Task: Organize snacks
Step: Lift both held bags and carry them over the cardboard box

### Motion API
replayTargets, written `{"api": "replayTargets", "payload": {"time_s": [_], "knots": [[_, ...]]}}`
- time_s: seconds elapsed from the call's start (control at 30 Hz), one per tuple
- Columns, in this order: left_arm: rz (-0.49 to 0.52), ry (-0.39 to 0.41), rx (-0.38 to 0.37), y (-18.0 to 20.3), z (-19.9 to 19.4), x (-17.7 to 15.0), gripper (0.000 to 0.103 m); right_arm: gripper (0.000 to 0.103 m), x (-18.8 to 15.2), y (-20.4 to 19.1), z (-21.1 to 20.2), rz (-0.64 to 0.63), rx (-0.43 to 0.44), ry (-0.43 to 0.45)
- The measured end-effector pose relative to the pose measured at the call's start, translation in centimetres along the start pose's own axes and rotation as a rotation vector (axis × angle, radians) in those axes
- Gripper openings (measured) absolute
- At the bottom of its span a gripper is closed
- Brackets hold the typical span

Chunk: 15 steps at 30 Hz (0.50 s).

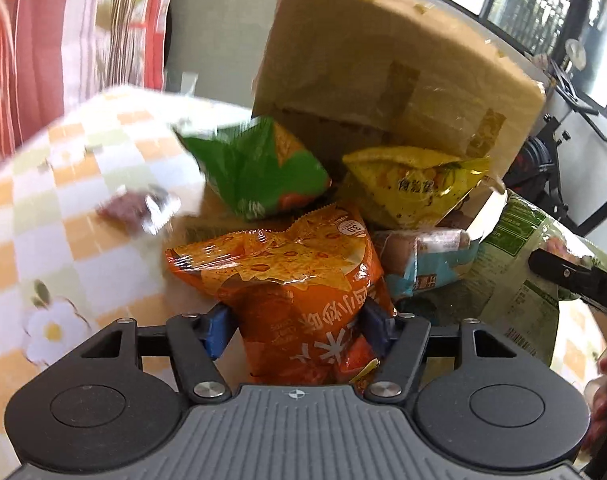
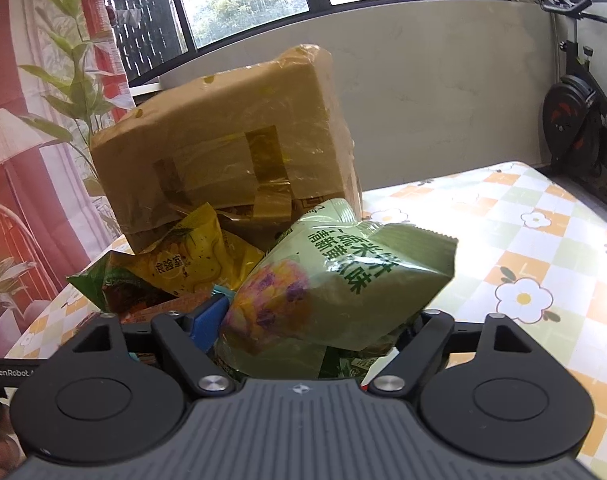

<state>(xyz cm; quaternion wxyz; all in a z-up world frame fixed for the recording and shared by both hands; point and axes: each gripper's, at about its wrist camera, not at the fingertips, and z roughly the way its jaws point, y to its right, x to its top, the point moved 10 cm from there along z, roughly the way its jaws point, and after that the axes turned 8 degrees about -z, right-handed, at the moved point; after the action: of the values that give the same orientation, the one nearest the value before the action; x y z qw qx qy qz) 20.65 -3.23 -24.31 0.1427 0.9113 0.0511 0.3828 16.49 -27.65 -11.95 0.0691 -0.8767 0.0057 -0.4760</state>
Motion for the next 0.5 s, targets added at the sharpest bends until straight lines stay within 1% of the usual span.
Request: {"api": "replayTargets", "payload": {"time_s": [0.13,0.2,0.33,0.5], "knots": [[0.048,0.054,0.005,0.6,-1.7,1.1,0.066,0.076,0.4,0.0,-1.0,0.002,-0.012,0.020],[0.066,0.075,0.020,0.7,-2.5,1.3,0.066,0.076,0.7,0.0,-1.5,-0.002,-0.018,0.031],[0.066,0.102,0.030,0.4,-3.9,1.8,0.066,0.076,1.3,0.0,-2.8,-0.014,-0.037,0.050],[0.068,0.125,0.016,0.5,-5.6,2.1,0.066,0.076,2.0,-0.2,-4.4,-0.028,-0.059,0.077]]}}
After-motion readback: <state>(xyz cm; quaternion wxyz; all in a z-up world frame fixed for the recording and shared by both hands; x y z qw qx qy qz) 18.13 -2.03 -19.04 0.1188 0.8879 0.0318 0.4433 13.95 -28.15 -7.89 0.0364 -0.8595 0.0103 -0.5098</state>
